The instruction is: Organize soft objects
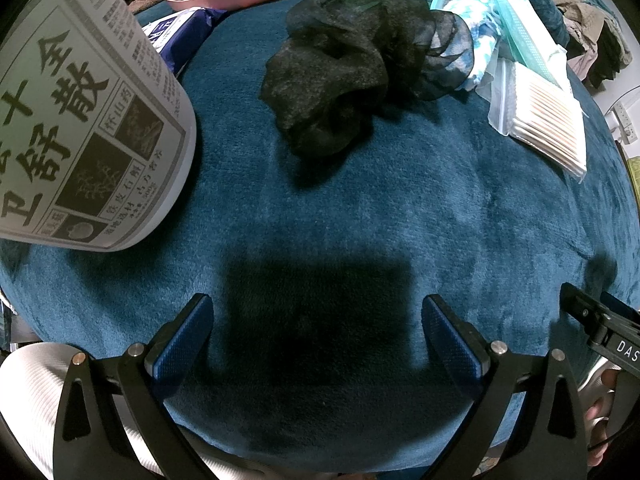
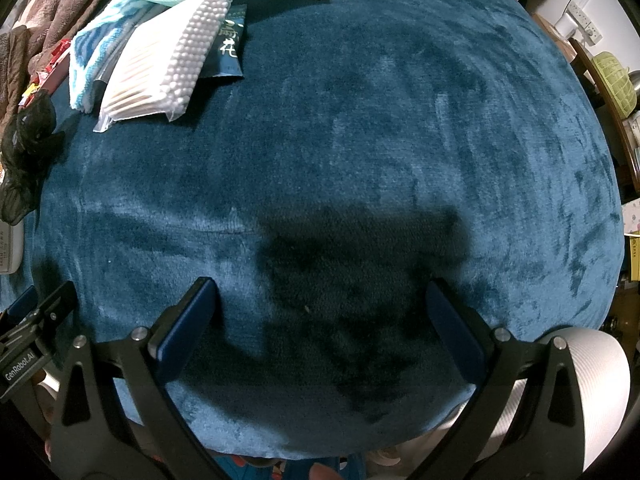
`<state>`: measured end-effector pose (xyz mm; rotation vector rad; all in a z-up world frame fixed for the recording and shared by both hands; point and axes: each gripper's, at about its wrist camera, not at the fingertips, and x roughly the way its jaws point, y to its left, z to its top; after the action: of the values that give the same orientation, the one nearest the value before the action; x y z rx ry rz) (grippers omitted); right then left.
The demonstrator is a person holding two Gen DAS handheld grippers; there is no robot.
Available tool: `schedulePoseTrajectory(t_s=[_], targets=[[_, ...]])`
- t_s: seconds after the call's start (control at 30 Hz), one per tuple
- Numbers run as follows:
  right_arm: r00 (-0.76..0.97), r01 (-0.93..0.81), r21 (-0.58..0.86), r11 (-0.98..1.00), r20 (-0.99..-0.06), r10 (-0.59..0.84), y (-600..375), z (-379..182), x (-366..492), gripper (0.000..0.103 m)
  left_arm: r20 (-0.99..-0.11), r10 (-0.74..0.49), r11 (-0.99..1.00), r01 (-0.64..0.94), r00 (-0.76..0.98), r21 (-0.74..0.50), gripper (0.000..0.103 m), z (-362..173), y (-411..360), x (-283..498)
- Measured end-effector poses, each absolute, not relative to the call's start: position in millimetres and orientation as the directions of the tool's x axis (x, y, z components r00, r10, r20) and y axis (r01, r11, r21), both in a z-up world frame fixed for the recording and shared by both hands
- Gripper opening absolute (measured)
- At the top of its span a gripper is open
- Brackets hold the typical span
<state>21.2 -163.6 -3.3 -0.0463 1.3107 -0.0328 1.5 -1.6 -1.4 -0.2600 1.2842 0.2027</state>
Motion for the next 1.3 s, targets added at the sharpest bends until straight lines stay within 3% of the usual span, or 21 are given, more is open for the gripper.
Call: schedulePoseTrajectory(t_s=[0.47,0.67,0.9,1.03,1.2,1.27,1.3], targets=[[0.297,-0.002,-0.054,0.999,-0.953,-0.051,-164,1,12,0.103,-0.957,0.005,0.953,-0.291,0.289,-0.082,0.103,-3,-2,0],[0.346,0.003,-0.017,1.0,-0.938,-0.017,-160,30,13,0.102,-0.96,0.033,0.956,-0.289,0.28,-0.051,0.102,4,-9,-1],[0.472,0.015,0.065,0.998,-0.88,0.05,-159,83,41,0.102,-0.906,-0.013,0.962,-0.242,0.423,-0.127,0.102,52,-20,2],[0.48,0.037,0.101,0.994,-0.875,0.071,-166,85,49,0.102,-0.873,-0.025,0.96,-0.233,0.488,-0.158,0.101,82,-16,29],[0.468,0.028,0.091,0.995,-0.881,0.067,-164,77,57,0.102,-0.892,0.006,0.958,-0.257,0.452,-0.124,0.089,82,-5,69],[0.47,0.025,0.086,0.996,-0.88,0.064,-161,78,50,0.102,-0.906,0.01,0.955,-0.272,0.423,-0.117,0.077,73,-2,77],[0.47,0.023,0.085,0.996,-0.88,0.064,-161,78,50,0.102,-0.91,0.01,0.954,-0.276,0.415,-0.115,0.058,70,1,83]])
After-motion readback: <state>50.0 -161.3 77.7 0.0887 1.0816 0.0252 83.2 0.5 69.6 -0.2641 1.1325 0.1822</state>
